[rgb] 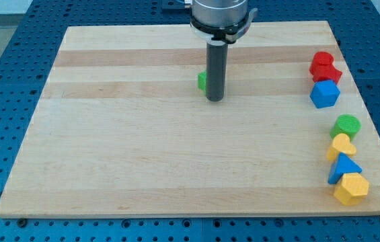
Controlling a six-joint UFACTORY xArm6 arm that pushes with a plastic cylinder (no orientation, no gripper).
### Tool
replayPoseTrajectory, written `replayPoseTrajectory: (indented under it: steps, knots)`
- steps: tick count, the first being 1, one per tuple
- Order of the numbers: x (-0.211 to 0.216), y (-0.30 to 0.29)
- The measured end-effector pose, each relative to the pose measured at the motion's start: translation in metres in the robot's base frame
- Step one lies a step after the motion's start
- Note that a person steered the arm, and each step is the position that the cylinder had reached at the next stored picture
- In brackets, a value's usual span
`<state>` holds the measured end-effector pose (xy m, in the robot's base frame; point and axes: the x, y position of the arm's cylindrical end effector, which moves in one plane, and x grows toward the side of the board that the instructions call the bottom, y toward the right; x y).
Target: Put the green star at the top center of the board
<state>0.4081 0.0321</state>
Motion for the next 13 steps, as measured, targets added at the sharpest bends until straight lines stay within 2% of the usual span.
replayPoseTrajectory:
  steps: [4, 7, 13]
  knots:
    - [-0.049, -0.007]
    - [-0.057, -0.044]
    - [-0.119, -0.029]
